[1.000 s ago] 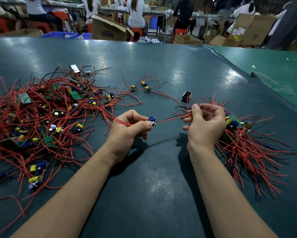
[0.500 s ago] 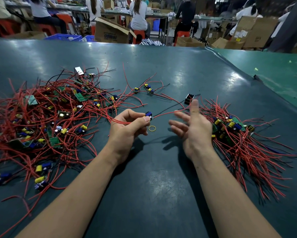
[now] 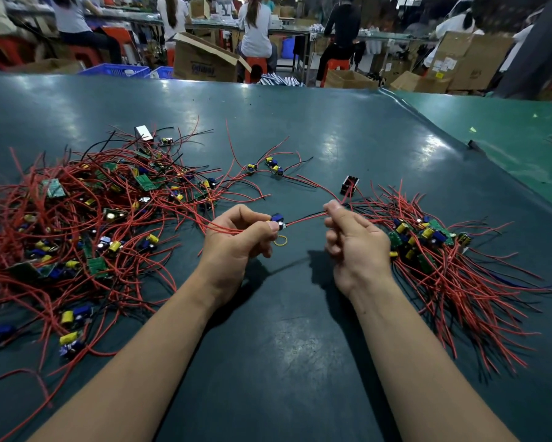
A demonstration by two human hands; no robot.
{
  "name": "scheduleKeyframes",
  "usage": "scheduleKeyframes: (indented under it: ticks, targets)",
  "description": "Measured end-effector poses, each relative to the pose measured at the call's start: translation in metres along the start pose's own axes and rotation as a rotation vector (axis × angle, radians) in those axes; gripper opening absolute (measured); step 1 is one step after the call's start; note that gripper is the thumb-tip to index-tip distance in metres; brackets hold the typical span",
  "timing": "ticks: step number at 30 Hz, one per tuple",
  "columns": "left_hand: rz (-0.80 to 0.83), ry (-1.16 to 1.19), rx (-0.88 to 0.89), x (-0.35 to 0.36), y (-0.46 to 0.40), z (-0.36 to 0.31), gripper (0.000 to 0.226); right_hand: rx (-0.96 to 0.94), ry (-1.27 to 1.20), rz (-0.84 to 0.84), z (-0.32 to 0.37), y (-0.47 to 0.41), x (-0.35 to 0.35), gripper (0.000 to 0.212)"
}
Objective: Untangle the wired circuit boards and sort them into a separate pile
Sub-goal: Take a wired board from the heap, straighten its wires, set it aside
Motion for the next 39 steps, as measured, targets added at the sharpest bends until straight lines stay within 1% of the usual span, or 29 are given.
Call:
scheduleKeyframes:
  ticks: [2,4,9,12,14,16,20,22,24,26,27,30,33,36,39]
  targets:
    - [-0.02,0.05,0.009,-0.003,-0.001,-0.001,0.019,-0.063,-0.057,-0.086,0.008,-0.004,-0.009,0.011]
    - [-0.027,0.084,0.028,-0.004,-0.001,-0.004,0.014,-0.095,-0.088,-0.12,0.011,-0.005,-0.013,0.012]
    - [-0.054,0.163,0.036,-0.007,-0.002,-0.006,0.015,-0.131,-0.091,-0.125,0.01,-0.003,-0.012,0.025]
    - [-0.156,0.188,0.002,-0.013,-0.003,-0.003,0.016,-0.16,0.006,-0.121,0.01,-0.002,-0.012,0.029]
    - [-0.27,0.119,0.024,-0.021,-0.003,-0.005,0.013,-0.17,0.072,-0.084,0.009,-0.001,-0.008,0.031]
    - [-0.347,0.088,0.036,-0.025,-0.003,-0.006,0.014,-0.133,0.075,-0.015,0.007,0.001,-0.003,0.03]
    - [-0.378,0.119,0.006,-0.028,-0.004,-0.004,0.018,-0.054,0.045,0.103,0.005,0.007,0.007,0.031]
    - [-0.355,0.209,-0.021,-0.027,-0.005,-0.003,0.018,-0.026,-0.005,0.152,0.007,0.01,0.012,0.036]
    - [-0.339,0.316,-0.04,-0.029,-0.006,-0.004,0.02,0.017,-0.083,0.182,0.008,0.012,0.014,0.051]
    - [-0.342,0.391,-0.058,-0.033,-0.007,-0.005,0.021,0.072,-0.188,0.165,0.007,0.01,0.013,0.063]
    - [-0.337,0.404,-0.067,-0.033,-0.007,-0.005,0.022,0.091,-0.214,0.135,0.007,0.008,0.01,0.065]
    - [-0.279,0.349,-0.107,-0.031,-0.006,-0.004,0.023,0.093,-0.19,0.014,0.006,0.004,-0.001,0.054]
    - [-0.18,0.332,-0.178,-0.023,-0.005,-0.002,0.022,0.105,-0.183,-0.013,0.005,0.002,-0.003,0.05]
    - [-0.021,0.244,-0.236,-0.009,-0.001,-0.001,0.021,0.123,-0.061,0.06,0.002,0.003,0.002,0.04]
    - [0.12,0.172,-0.273,0.007,0.006,0.003,0.025,0.14,0.181,0.274,-0.006,0.012,0.016,0.027]
Point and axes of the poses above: each hand's wrist, its own y-axis away from the middle knuckle, its own x-axis out of the palm, z = x × y, the point moved 6 cm from there along -y, towards the middle knuckle, and after that the axes turned 8 degrees about -y, right-handed, at the moved point
